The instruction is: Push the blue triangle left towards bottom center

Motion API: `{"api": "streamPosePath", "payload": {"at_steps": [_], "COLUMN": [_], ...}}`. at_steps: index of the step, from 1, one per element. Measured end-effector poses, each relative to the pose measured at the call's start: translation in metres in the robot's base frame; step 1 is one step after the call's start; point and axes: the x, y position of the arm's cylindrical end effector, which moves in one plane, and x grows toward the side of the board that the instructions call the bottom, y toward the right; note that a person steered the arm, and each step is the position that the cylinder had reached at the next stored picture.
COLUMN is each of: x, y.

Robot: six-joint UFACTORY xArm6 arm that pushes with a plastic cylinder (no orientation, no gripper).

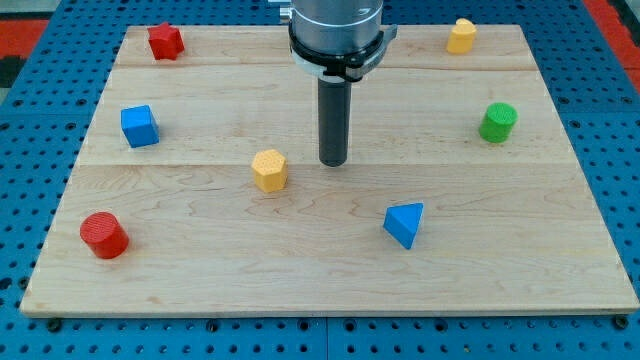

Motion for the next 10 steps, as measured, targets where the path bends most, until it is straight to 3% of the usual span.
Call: {"api": "streamPosePath", "payload": {"at_steps": [2,3,4,5,6,7,8,10], "x": [0.000,-0.006,0.018,0.076,0.098,0.090,0.066,0.093], "y": [0.001,0.077,0.145,0.150,0.103,0.039,0.031,-0.012]}}
